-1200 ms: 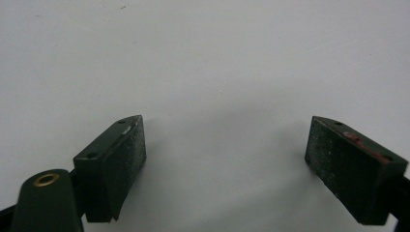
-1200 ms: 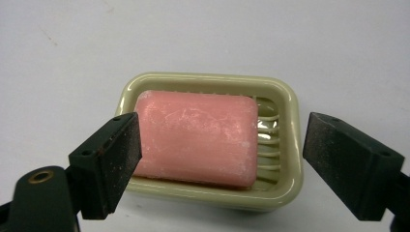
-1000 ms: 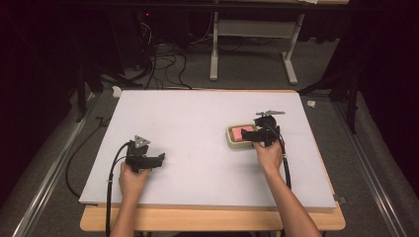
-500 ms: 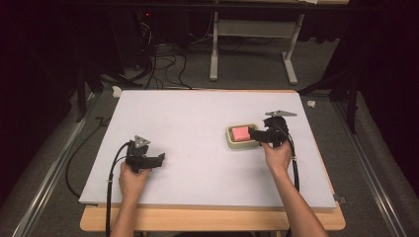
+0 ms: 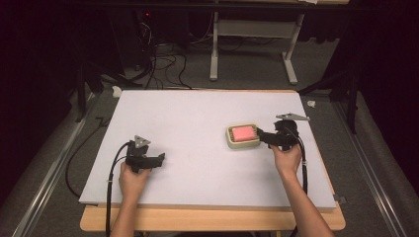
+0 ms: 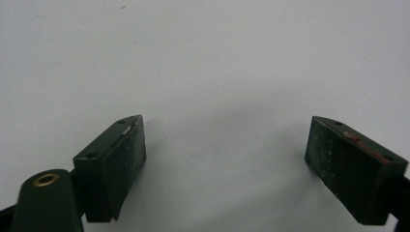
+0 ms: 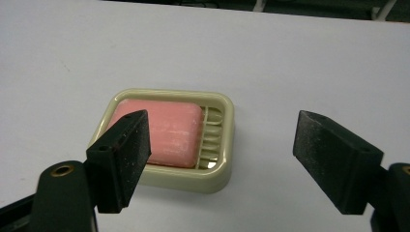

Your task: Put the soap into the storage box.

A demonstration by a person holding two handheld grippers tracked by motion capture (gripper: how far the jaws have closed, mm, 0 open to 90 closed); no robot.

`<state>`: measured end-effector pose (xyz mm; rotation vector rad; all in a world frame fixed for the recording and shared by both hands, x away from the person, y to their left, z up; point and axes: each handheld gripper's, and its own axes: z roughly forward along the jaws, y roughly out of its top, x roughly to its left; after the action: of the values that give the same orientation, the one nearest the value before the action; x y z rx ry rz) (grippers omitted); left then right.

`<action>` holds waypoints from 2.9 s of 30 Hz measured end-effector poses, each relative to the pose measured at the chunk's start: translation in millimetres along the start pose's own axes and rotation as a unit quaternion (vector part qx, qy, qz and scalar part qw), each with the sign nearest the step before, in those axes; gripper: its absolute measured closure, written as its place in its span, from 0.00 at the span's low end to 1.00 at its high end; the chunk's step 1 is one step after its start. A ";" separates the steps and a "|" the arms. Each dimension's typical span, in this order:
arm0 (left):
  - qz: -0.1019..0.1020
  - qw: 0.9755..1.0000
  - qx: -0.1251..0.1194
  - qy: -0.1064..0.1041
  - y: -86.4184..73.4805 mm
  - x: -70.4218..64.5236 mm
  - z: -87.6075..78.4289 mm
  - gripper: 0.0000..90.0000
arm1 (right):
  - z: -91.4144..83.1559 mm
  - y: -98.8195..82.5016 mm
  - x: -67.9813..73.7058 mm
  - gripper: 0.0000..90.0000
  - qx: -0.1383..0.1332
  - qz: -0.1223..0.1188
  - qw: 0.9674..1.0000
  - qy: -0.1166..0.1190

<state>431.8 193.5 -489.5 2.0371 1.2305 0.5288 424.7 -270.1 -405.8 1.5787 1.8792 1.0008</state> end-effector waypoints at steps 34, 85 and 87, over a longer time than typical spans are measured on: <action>0.000 1.000 -0.001 0.000 -0.1 0.0 0.1 0.17 | -45.9 -30.6 -39.3 0.29 -0.053 0.015 0.998 0.013; 0.000 1.000 -0.001 0.001 -0.1 -0.3 0.1 0.17 | -46.2 -87.0 -43.9 0.30 -0.032 0.015 0.999 0.034; 0.000 1.000 -0.001 0.001 -0.1 -0.3 0.1 0.17 | -45.1 -88.6 -43.6 0.30 -0.029 0.015 0.999 0.034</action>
<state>431.7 193.3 -489.6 2.0360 1.2303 0.5323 345.2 -328.2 -451.5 1.5628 1.8584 1.1260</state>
